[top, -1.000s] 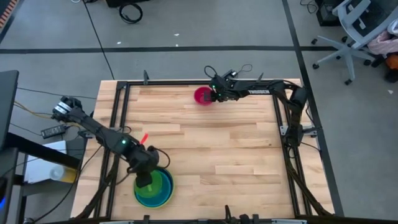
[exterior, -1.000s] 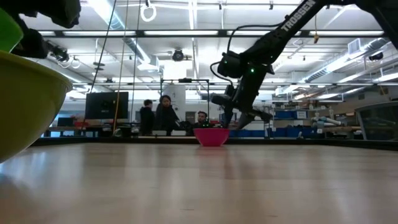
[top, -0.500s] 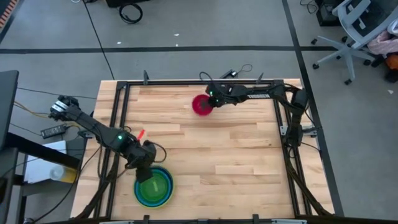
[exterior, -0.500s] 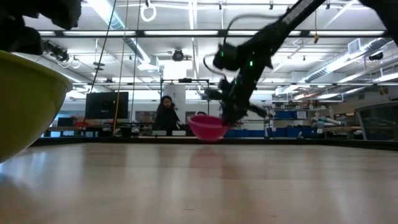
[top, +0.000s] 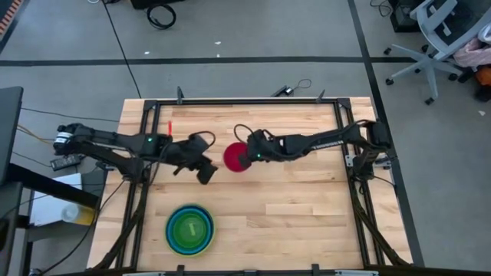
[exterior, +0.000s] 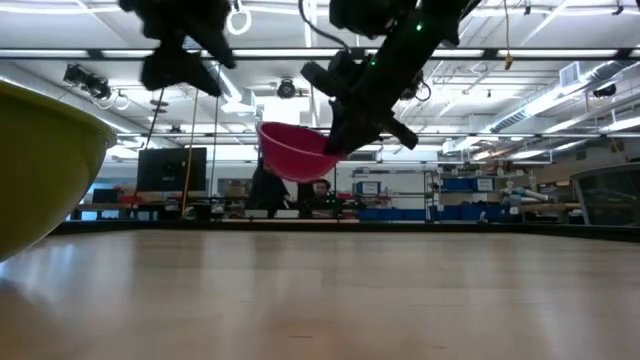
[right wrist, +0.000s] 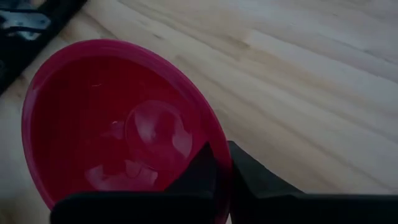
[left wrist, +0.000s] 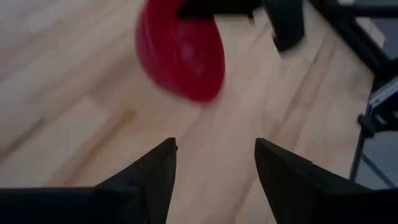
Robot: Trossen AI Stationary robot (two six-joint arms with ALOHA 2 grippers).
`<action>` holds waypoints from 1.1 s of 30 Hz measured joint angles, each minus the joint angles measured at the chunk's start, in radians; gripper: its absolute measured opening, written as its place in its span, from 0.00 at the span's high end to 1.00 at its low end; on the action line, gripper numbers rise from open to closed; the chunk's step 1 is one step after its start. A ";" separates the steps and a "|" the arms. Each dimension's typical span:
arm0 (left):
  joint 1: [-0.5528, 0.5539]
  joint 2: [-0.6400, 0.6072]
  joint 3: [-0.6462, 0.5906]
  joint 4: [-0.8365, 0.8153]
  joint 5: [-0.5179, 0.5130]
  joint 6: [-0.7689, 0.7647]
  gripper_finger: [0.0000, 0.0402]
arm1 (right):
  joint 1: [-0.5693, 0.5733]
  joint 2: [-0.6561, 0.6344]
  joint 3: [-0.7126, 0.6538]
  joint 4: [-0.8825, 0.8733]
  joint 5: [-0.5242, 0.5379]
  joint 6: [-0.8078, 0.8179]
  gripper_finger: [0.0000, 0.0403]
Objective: Nest bowls inside each other
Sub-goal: Stack the extra small red bowl on top of the small green bowl
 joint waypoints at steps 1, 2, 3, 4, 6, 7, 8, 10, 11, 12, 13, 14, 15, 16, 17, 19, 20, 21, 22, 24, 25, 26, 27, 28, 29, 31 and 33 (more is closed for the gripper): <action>0.017 0.013 0.000 0.022 0.002 0.016 0.45 | 0.009 0.000 0.000 0.002 0.010 0.002 0.95; 0.032 0.025 0.000 0.037 0.002 0.034 0.45 | 0.018 0.000 0.000 0.001 0.015 0.002 0.95; 0.046 0.035 0.000 0.051 0.001 0.050 0.45 | 0.024 0.000 0.000 0.001 0.015 0.000 0.95; 0.061 0.046 0.000 0.060 0.000 0.066 0.45 | 0.029 0.000 0.000 0.004 0.016 -0.005 0.95; 0.086 0.069 0.000 0.073 -0.015 0.077 0.45 | 0.036 0.000 0.000 0.022 0.017 -0.017 0.95; 0.099 0.082 0.000 0.077 -0.026 0.082 0.45 | 0.040 0.000 0.000 0.030 0.018 -0.027 0.95; 0.109 0.094 0.000 0.087 -0.027 0.085 0.45 | 0.046 0.000 0.000 0.032 0.020 -0.033 0.95; 0.126 0.112 0.000 0.116 -0.028 0.094 0.46 | 0.054 0.000 0.000 0.045 0.018 -0.039 0.95; 0.132 0.119 0.000 0.126 -0.027 0.094 0.47 | 0.058 0.000 0.000 0.052 0.016 -0.040 0.95; 0.139 0.127 0.000 0.129 -0.021 0.094 0.49 | 0.061 0.000 0.000 0.058 0.015 -0.045 0.95; 0.146 0.137 0.000 0.130 -0.014 0.092 0.51 | 0.063 0.000 0.000 0.061 0.014 -0.052 0.95; 0.151 0.145 0.000 0.130 -0.011 0.089 0.54 | 0.063 0.000 0.000 0.061 0.013 -0.055 0.95; 0.155 0.152 0.000 0.126 -0.008 0.085 0.57 | 0.063 0.001 0.000 0.062 0.010 -0.056 0.94; 0.158 0.159 0.000 0.125 -0.005 0.085 0.61 | 0.063 0.001 0.000 0.064 0.009 -0.056 0.93; 0.162 0.164 0.001 0.121 0.001 0.085 0.66 | 0.062 0.001 0.000 0.066 0.006 -0.056 0.91; 0.164 0.166 -0.001 0.103 0.020 0.086 0.76 | 0.063 -0.007 0.000 0.071 -0.020 -0.054 0.85; 0.164 0.166 -0.001 0.099 0.030 0.088 0.83 | 0.064 -0.015 0.000 0.069 -0.040 -0.054 0.83; 0.164 0.165 -0.001 0.093 0.042 0.096 0.89 | 0.063 -0.027 0.000 0.067 -0.055 -0.054 0.79; 0.164 0.157 -0.001 0.075 0.062 0.106 0.94 | 0.061 -0.041 0.000 0.064 -0.067 -0.055 0.76; 0.164 0.130 -0.001 -0.003 0.108 0.125 0.97 | 0.059 -0.084 0.000 0.054 -0.073 -0.057 0.71; 0.161 0.118 -0.001 -0.035 0.147 0.148 0.97 | 0.059 -0.113 0.000 0.046 -0.066 -0.057 0.68; 0.154 0.102 -0.001 -0.071 0.189 0.164 0.97 | 0.059 -0.143 0.000 0.034 -0.052 -0.057 0.66; 0.138 0.086 -0.001 -0.123 0.229 0.186 0.98 | 0.057 -0.172 0.000 0.022 -0.036 -0.058 0.65; 0.117 0.069 -0.003 -0.162 0.284 0.221 0.98 | 0.054 -0.203 0.000 0.007 -0.020 -0.064 0.64; 0.089 0.049 -0.003 -0.187 0.351 0.256 0.99 | 0.050 -0.232 0.001 -0.019 -0.005 -0.077 0.63; 0.014 0.009 -0.003 -0.219 0.477 0.299 1.00 | 0.039 -0.282 0.001 -0.080 0.026 -0.092 0.62; -0.070 -0.024 -0.003 -0.233 0.552 0.284 1.00 | 0.025 -0.323 0.001 -0.156 0.062 -0.105 0.63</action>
